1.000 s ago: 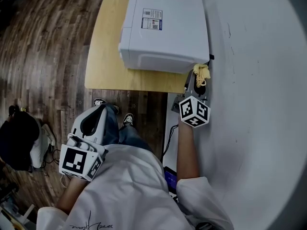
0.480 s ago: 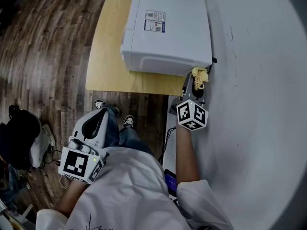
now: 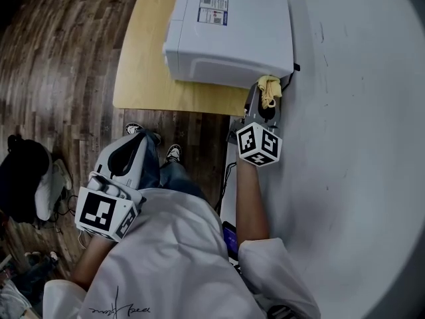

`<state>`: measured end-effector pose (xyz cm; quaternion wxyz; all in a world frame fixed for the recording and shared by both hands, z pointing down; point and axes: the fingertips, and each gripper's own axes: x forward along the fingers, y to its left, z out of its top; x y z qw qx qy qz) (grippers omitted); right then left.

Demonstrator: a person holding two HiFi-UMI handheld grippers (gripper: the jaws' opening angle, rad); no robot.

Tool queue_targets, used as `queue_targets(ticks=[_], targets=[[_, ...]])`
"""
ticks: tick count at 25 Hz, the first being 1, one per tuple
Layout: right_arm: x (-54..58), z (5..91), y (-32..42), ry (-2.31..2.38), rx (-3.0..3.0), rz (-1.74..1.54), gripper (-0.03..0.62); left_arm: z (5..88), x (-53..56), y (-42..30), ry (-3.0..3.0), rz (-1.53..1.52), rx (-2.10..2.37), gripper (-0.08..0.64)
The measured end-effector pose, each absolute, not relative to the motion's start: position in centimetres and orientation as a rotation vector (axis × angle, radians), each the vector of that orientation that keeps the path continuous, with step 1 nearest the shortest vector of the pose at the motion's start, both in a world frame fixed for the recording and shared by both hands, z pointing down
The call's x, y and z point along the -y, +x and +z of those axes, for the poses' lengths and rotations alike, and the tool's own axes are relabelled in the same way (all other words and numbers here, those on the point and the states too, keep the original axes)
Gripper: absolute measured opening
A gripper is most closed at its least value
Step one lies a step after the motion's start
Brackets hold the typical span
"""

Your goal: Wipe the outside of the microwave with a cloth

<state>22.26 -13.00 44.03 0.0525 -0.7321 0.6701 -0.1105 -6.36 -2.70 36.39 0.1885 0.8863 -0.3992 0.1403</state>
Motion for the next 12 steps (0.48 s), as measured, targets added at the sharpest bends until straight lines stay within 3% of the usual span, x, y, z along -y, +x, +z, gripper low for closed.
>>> queue_targets(ticks=[12], targets=[[13.4,44.4,18.6,-2.175,-2.118,-0.343,0.118,36.4,2.4,-7.0,2.481,0.389,1.135,-0.009]])
